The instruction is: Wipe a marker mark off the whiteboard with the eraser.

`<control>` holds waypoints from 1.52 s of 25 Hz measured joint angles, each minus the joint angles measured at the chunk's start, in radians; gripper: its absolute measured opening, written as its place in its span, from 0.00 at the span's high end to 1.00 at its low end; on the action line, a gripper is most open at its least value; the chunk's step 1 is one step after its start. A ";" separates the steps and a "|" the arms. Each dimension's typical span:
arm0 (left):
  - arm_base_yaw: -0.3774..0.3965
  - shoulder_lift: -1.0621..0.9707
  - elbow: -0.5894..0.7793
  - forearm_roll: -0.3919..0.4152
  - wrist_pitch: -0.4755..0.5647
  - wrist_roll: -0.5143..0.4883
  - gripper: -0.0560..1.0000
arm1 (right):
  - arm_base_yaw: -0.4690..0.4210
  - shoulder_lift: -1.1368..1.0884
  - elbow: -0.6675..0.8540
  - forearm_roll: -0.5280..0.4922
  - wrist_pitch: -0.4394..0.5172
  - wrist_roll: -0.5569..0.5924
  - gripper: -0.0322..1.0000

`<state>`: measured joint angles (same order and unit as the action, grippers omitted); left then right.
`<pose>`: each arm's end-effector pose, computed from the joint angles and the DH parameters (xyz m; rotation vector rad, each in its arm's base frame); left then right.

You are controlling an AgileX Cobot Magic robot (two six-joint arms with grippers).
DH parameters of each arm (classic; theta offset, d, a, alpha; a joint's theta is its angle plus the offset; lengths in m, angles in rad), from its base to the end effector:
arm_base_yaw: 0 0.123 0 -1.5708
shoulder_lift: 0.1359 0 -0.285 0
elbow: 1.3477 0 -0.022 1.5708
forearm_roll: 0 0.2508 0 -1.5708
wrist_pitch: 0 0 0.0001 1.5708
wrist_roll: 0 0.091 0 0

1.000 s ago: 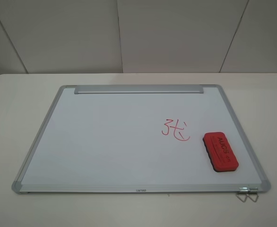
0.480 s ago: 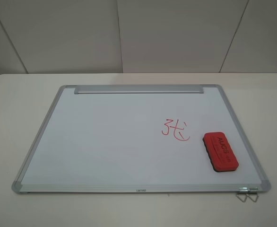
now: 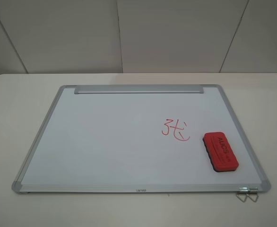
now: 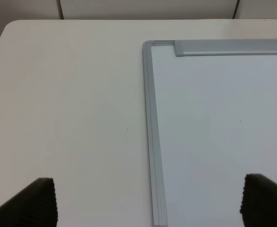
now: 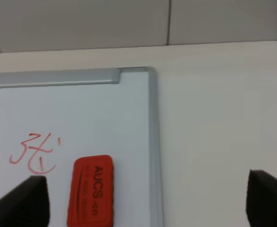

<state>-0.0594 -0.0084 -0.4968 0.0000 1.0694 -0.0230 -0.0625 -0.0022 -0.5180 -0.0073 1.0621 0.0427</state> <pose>-0.0061 0.0004 0.2757 0.0373 2.0479 -0.0514 -0.0074 -0.0001 0.2821 0.1069 2.0227 -0.0212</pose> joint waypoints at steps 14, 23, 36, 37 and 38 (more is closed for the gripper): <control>0.000 0.000 0.000 0.000 0.000 0.000 0.21 | -0.065 0.000 0.000 0.000 0.000 0.002 0.25; 0.000 0.000 0.000 0.000 0.000 0.000 0.21 | -0.065 0.000 0.000 0.000 0.000 0.003 0.25; 0.000 0.000 0.000 0.000 0.000 0.000 0.21 | -0.065 0.000 0.000 0.000 0.000 0.003 0.25; 0.000 0.000 0.000 0.000 0.000 0.000 0.21 | -0.065 0.000 0.000 0.000 0.000 0.003 0.25; 0.000 0.000 0.000 0.000 0.000 0.000 0.21 | -0.065 0.000 0.000 0.000 0.000 0.003 0.25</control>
<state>-0.0594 -0.0084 -0.4968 0.0000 1.0694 -0.0227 -0.1278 -0.0022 -0.5180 -0.0073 1.0621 0.0455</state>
